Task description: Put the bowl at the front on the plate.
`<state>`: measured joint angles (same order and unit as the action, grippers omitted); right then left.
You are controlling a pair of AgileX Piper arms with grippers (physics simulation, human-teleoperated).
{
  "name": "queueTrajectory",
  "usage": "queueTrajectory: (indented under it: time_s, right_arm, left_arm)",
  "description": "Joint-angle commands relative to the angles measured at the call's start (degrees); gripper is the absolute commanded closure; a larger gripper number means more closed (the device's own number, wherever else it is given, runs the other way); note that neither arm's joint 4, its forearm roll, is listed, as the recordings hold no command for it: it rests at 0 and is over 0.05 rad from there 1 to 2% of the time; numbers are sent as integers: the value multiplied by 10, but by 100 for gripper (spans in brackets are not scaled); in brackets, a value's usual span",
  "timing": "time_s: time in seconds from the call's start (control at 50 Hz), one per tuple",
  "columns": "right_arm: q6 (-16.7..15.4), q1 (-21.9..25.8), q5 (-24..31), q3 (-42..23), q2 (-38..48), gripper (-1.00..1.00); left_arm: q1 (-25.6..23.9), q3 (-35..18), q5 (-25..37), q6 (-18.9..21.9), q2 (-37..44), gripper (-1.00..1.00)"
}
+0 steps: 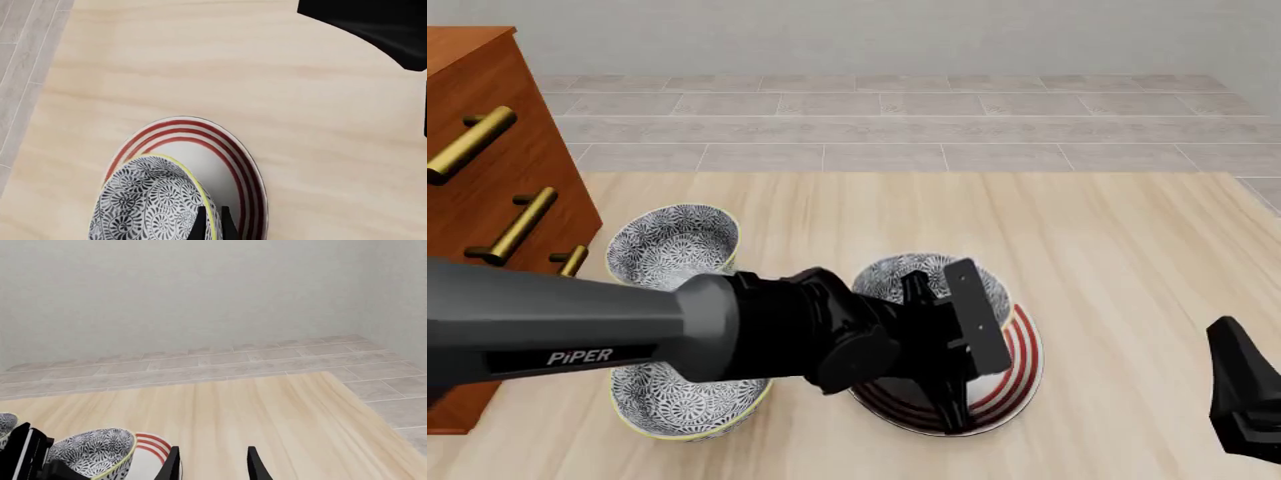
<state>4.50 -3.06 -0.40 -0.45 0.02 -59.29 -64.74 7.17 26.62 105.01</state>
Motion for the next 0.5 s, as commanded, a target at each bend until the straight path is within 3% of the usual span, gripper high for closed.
queueTrajectory:
  time_s: [0.02, 0.5]
  right_arm:
    - [1, -1, -3, 2, 0, -100]
    - [-1, -2, -1, -1, 0, -100]
  left_arm:
    - [-1, 3, -10, -1, 13, 100]
    - [-11, 21, -34, -12, 31, 100]
